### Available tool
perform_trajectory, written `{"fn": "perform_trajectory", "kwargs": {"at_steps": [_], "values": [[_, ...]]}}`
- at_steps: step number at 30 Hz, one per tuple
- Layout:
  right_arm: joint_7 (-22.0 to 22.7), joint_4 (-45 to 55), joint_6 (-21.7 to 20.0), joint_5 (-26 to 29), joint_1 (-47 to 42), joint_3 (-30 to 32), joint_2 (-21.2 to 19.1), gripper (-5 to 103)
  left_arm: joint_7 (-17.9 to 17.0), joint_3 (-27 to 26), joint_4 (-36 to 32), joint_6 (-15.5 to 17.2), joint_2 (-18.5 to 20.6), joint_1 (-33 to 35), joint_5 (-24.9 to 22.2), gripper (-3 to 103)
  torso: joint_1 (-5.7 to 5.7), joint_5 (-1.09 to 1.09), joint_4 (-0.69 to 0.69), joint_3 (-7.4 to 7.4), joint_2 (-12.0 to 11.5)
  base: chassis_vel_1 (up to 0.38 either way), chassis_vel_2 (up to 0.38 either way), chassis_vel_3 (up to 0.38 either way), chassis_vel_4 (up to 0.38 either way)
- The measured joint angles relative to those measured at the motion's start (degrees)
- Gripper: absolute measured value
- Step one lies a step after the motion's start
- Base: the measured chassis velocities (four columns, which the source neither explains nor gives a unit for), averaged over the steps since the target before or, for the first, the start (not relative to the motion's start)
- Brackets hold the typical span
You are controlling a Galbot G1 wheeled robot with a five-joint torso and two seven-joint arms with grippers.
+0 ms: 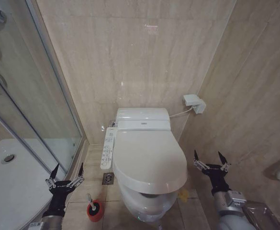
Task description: Open the toilet lid, clean the toilet bowl with a toilet brush, close the toilet lid, and flush.
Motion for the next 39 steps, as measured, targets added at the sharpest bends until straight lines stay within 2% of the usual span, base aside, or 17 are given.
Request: {"fn": "perform_trajectory", "kwargs": {"at_steps": [39], "values": [[-0.5,2.2,0.9,0.9,-1.9,0.7,1.1,100,0.0,0.0,0.0,0.0,0.0,0.0,0.0,100,0.00,0.00,0.01,0.00,0.0,0.000,0.000,0.000,0.000]]}}
